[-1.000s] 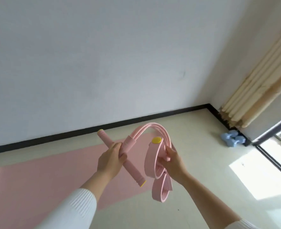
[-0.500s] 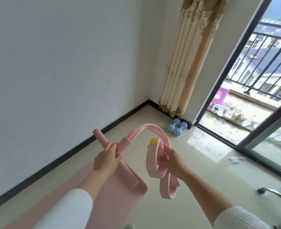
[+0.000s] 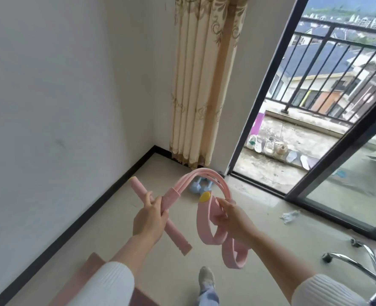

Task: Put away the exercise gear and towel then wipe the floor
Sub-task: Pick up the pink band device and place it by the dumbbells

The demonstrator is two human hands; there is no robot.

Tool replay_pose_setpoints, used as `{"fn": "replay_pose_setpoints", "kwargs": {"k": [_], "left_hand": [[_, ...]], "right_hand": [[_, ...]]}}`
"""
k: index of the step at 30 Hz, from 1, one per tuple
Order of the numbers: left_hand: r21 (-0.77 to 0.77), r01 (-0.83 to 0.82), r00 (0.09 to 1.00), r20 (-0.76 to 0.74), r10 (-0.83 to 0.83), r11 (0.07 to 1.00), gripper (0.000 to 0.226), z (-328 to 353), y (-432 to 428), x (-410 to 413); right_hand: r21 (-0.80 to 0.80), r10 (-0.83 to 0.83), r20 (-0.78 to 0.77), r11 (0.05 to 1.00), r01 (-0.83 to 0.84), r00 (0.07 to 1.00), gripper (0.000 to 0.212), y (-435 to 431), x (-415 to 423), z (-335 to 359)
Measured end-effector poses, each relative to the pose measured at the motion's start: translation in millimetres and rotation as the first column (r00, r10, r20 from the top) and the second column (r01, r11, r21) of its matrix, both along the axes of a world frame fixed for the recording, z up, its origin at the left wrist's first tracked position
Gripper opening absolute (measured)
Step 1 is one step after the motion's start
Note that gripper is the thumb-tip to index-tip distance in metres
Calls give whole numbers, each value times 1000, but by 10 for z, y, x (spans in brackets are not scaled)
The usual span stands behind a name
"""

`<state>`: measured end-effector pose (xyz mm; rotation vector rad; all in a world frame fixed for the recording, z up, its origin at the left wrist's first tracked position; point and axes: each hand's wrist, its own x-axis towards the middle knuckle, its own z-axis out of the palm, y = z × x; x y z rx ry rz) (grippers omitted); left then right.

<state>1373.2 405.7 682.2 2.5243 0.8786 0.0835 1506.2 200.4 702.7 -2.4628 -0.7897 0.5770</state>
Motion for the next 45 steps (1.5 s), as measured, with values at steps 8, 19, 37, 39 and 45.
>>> {"fn": "replay_pose_setpoints", "kwargs": {"k": [8,19,37,39,45], "left_hand": [[-59,-112,979,-179,100,992,33,-259,530,1803],[-78,-120,971,-216,100,990,27,-540,2028,3153],[-304,-270,959,-175,224,914,20,-4320,4384,4872],[-312,-240,966,-166,196,919,18,-4957,4528,5045],[-303,-120,990,-105,92,945,19,-6562,4951,5562]], "right_hand": [[-145,85,130,987,-66,988,39,654,1912,-100],[-214,148,44,967,-135,988,27,2250,3177,-596],[-286,89,61,956,-68,994,27,4576,4635,-4146],[-308,112,75,948,-84,991,31,4732,4786,-4774],[-281,81,186,959,-26,979,47,5140,5246,-6048]]}}
